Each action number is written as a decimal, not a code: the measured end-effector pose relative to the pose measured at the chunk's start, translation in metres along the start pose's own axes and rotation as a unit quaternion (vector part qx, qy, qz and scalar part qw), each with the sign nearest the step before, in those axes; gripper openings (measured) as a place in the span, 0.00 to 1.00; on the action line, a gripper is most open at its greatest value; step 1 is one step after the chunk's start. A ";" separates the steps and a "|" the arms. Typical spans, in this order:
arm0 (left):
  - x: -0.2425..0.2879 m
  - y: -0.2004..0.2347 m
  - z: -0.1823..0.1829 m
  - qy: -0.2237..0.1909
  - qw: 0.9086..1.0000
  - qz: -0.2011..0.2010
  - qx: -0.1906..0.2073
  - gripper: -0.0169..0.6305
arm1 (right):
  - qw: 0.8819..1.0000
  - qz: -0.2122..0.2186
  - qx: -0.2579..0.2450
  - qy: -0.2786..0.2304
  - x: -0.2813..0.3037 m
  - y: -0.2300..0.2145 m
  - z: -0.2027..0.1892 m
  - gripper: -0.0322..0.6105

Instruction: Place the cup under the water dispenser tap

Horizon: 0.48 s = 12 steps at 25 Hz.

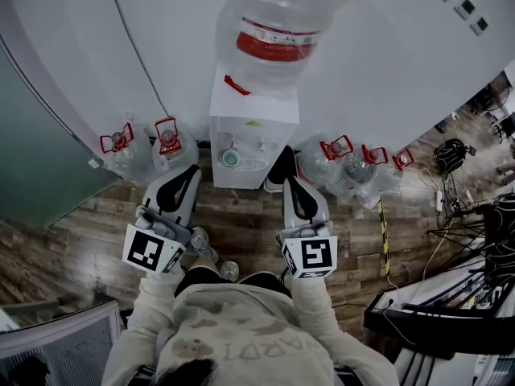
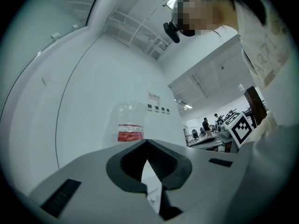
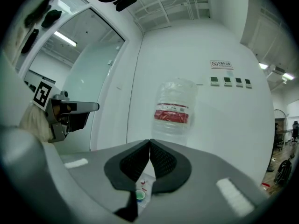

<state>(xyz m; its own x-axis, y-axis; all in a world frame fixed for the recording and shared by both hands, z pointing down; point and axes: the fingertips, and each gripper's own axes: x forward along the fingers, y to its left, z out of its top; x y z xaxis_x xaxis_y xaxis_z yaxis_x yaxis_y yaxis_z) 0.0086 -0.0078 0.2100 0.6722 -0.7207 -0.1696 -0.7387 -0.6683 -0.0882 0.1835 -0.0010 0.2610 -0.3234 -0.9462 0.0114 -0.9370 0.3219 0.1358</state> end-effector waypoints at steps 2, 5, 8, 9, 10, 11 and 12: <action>-0.001 0.000 0.002 -0.003 1.000 0.002 0.000 0.03 | 1.000 -0.001 -0.004 -0.005 -0.002 0.000 0.004 0.06; -0.002 0.000 0.003 -0.005 1.000 0.005 -0.002 0.03 | 1.000 -0.001 -0.008 -0.010 -0.005 0.001 0.009 0.06; -0.002 -0.003 0.005 -0.007 1.000 0.004 -0.001 0.03 | 1.000 -0.006 0.002 -0.019 -0.008 0.000 0.010 0.06; -0.003 -0.003 0.005 -0.007 1.000 0.003 0.000 0.03 | 1.000 -0.006 0.001 -0.019 -0.009 0.000 0.011 0.06; -0.003 -0.004 0.006 -0.008 1.000 0.003 0.000 0.03 | 1.000 -0.006 -0.001 -0.020 -0.009 0.000 0.012 0.06; -0.003 -0.004 0.006 -0.009 1.000 0.003 0.000 0.03 | 1.000 -0.005 -0.003 -0.021 -0.010 0.000 0.014 0.06; -0.003 -0.005 0.007 -0.009 1.000 0.004 -0.001 0.03 | 1.000 -0.005 -0.003 -0.022 -0.010 0.000 0.015 0.06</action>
<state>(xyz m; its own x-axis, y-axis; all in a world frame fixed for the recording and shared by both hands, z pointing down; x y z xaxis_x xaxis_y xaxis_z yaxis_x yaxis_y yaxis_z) 0.0093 -0.0009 0.2039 0.6658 -0.7220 -0.1883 -0.7435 -0.6633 -0.0857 0.1846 0.0092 0.2462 -0.3192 -0.9471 -0.0342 -0.9397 0.3116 0.1406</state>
